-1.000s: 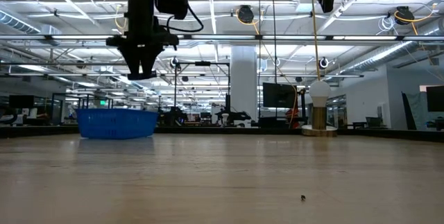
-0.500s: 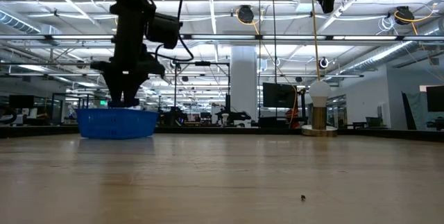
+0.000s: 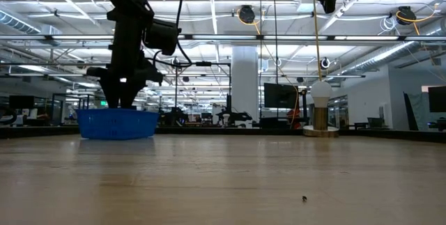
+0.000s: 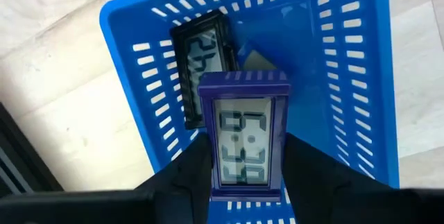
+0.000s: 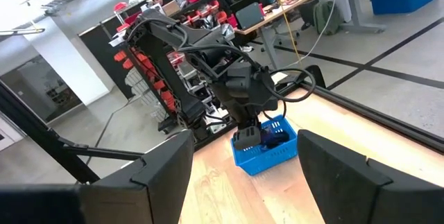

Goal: Pick & Place Office items
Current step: Put the dark blue digital timer into the blue bin, then put the violet charger adapter into the white bin

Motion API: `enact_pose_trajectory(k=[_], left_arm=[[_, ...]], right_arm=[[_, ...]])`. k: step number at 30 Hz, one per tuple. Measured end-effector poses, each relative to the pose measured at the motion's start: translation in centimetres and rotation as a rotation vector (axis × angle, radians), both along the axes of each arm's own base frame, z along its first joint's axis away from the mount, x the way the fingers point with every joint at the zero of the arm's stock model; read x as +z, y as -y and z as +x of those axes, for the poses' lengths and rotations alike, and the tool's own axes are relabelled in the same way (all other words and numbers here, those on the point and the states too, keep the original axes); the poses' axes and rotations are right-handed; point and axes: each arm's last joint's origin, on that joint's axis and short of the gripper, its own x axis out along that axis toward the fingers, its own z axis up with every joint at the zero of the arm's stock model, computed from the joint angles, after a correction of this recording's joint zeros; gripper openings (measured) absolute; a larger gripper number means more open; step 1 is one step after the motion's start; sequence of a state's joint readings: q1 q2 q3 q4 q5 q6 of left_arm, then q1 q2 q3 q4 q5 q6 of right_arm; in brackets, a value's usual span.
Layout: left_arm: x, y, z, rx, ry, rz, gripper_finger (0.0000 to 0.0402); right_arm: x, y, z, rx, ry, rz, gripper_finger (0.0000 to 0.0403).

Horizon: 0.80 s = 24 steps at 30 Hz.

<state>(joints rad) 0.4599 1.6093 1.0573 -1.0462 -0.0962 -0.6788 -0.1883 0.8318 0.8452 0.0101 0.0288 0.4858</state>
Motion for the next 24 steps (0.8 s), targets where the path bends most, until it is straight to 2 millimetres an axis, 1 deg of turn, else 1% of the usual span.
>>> enact_pose_trajectory(k=[1,3,9,14,19,24], left_arm=[[0.0,-0.01,0.0,0.0,-0.001,0.002,0.0141],[0.0,-0.02,0.0,-0.004,-0.003,0.005,0.0156],[0.0,0.03,-0.01,-0.028,-0.003,-0.007,0.0237],[0.0,0.05,-0.03,-0.03,-0.003,-0.01,0.0289],[0.0,0.06,-0.03,-0.03,-0.003,-0.012,0.0329],[0.04,0.18,-0.16,-0.016,-0.011,-0.036,0.0355]], right_arm=[[0.0,0.0,0.0,0.0,0.0,0.0,0.0251],[0.0,0.0,0.0,0.0,0.0,0.0,0.0251],[0.0,0.08,-0.02,-0.027,0.0,-0.002,0.0251],[0.0,0.08,-0.02,-0.026,0.0,-0.001,0.0251],[0.0,0.07,-0.02,-0.024,0.0,-0.001,0.0251],[0.0,0.07,-0.02,-0.023,0.0,-0.001,0.0251]])
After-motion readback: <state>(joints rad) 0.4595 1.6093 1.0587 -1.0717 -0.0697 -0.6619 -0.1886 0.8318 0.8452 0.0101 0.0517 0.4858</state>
